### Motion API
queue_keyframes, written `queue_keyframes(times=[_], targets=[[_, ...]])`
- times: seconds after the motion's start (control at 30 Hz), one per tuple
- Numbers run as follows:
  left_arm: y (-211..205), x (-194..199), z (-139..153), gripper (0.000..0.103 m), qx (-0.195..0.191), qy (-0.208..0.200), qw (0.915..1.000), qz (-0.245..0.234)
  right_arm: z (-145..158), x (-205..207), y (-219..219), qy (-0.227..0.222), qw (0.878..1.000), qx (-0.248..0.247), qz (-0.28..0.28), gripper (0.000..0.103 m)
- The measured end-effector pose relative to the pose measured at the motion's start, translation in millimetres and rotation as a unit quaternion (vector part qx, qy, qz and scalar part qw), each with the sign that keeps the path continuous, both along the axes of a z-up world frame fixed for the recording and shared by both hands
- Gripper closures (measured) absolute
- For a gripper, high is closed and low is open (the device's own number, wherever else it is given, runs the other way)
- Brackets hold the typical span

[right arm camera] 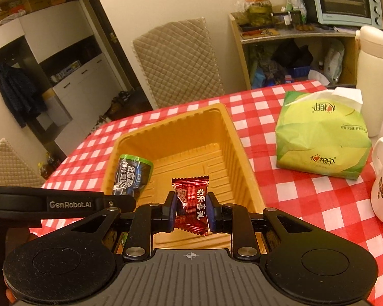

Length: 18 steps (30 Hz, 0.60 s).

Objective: Organize snacks
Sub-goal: 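Drop the snack stick and red candy into the orange tray with both grippers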

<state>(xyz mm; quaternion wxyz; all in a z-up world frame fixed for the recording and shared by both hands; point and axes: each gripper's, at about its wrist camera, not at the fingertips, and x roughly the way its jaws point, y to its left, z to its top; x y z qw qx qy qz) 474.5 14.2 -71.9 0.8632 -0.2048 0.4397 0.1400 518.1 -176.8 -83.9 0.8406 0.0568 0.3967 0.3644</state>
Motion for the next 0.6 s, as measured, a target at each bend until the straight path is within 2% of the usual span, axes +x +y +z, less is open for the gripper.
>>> queue_keyframes(times=[0.23,0.33,0.6], targets=[[7,12,-19,0.079,-0.039,0.013,0.9989,0.023,-4,0,-4,0.005,1.0,-0.003,-0.007,0.079],[8,10,-20,0.073,-0.038,0.012,0.999,0.021,-5,2,-7,0.007,1.0,-0.003,-0.007,0.079],[9,-9,-8,0.072,-0.034,0.001,0.9994,0.0,-5,6,-3,0.009,1.0,-0.006,-0.002,0.078]])
